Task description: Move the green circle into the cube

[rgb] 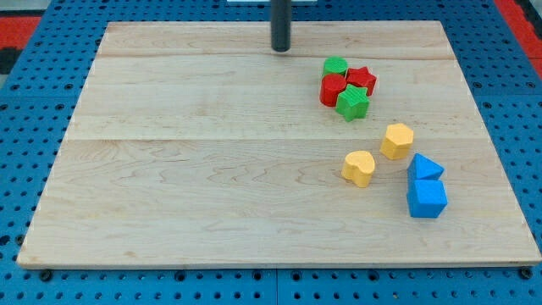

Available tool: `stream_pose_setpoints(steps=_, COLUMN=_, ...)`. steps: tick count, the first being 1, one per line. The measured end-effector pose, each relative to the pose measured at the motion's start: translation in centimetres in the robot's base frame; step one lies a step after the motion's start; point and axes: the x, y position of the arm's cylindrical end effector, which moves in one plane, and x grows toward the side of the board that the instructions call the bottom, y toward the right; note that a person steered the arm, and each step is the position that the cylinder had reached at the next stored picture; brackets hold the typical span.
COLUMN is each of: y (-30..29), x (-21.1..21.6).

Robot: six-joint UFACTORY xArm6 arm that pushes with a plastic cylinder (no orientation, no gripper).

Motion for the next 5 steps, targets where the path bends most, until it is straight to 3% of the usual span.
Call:
stream_pose_setpoints(steps=2, y=8.9, x=1.1)
stream_pose_setpoints(steps=5, y=8.5, x=6.0)
